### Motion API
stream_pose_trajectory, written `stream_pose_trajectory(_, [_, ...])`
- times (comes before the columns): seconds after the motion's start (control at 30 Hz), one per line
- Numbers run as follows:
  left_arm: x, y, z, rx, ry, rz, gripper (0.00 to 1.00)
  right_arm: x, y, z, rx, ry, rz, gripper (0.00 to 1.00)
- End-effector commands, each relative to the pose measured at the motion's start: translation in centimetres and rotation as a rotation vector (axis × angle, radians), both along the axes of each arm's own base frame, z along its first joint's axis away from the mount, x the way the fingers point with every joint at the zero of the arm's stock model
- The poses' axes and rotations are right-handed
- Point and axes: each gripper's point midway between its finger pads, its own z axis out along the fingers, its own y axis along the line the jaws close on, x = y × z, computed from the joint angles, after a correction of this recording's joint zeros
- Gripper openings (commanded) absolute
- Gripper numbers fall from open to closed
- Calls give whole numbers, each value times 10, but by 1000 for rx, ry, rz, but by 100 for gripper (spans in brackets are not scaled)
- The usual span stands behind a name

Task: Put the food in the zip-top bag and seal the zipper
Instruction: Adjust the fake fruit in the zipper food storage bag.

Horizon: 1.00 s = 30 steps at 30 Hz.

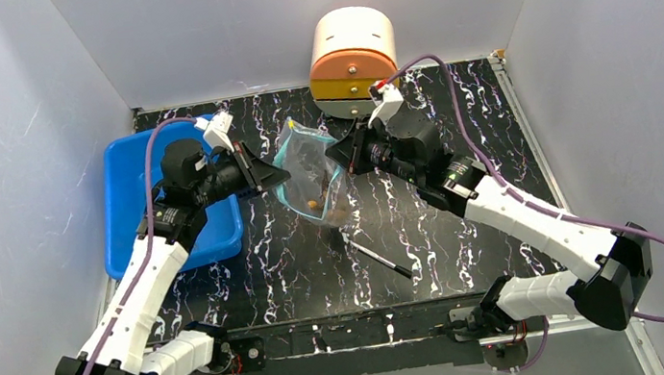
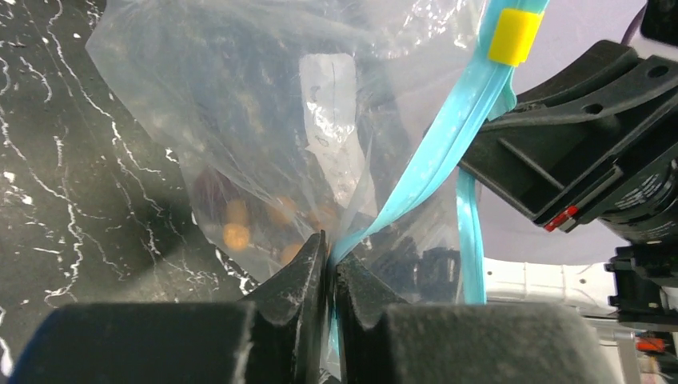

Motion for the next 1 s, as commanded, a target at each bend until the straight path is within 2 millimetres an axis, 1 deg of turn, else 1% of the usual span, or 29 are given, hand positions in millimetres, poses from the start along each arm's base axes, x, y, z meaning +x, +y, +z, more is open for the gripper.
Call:
stream_pose_trajectory(0.0, [-1, -10, 27, -80, -90, -57, 25, 4, -6, 48, 37, -147, -14, 0])
stream_pose_trajectory(0.03, [-2, -11, 34, -92, -114, -61, 33, 10, -10, 46, 1, -150, -43, 0])
stream_pose_trajectory(0.1, [-4, -10, 46, -98, -157, -68, 45, 16, -21, 45, -70, -155, -91, 0])
stream_pose_trajectory(0.23, [-3, -2, 61, -54, -223, -39, 63, 20, -47, 68, -141, -238, -181, 0])
stream_pose_trajectory(0.33, [1, 8, 65, 40, -255, -9, 77, 24, -73, 75, -241, -278, -270, 0])
stream_pose_trajectory(0.4, [6, 18, 64, 106, -265, 33, 84, 23, -87, 76, -297, -294, -311, 0])
stream_pose_trajectory(0.47, [14, 30, 60, 178, -267, 93, 98, 22, -99, 78, -336, -306, -344, 0])
stream_pose_trajectory(0.57, [25, 50, 50, 287, -261, 186, 98, 20, -111, 82, -370, -327, -371, 0])
stream_pose_trajectory(0.6, [28, 56, 47, 318, -259, 212, 98, 19, -113, 80, -381, -332, -374, 0])
stream_pose_trajectory(0.67, [34, 68, 36, 382, -247, 257, 98, 21, -116, 70, -416, -332, -381, 0])
stream_pose_trajectory(0.7, [36, 72, 29, 411, -236, 270, 98, 22, -118, 61, -442, -324, -383, 0])
stream_pose_trajectory(0.87, [47, 89, -9, 534, -137, 323, 98, 29, -120, 4, -552, -277, -388, 0])
stream_pose_trajectory(0.93, [52, 91, -18, 554, -121, 337, 98, 34, -117, -18, -593, -267, -369, 0])
stream_pose_trajectory(0.97, [54, 91, -20, 555, -121, 340, 98, 36, -116, -27, -609, -254, -360, 0])
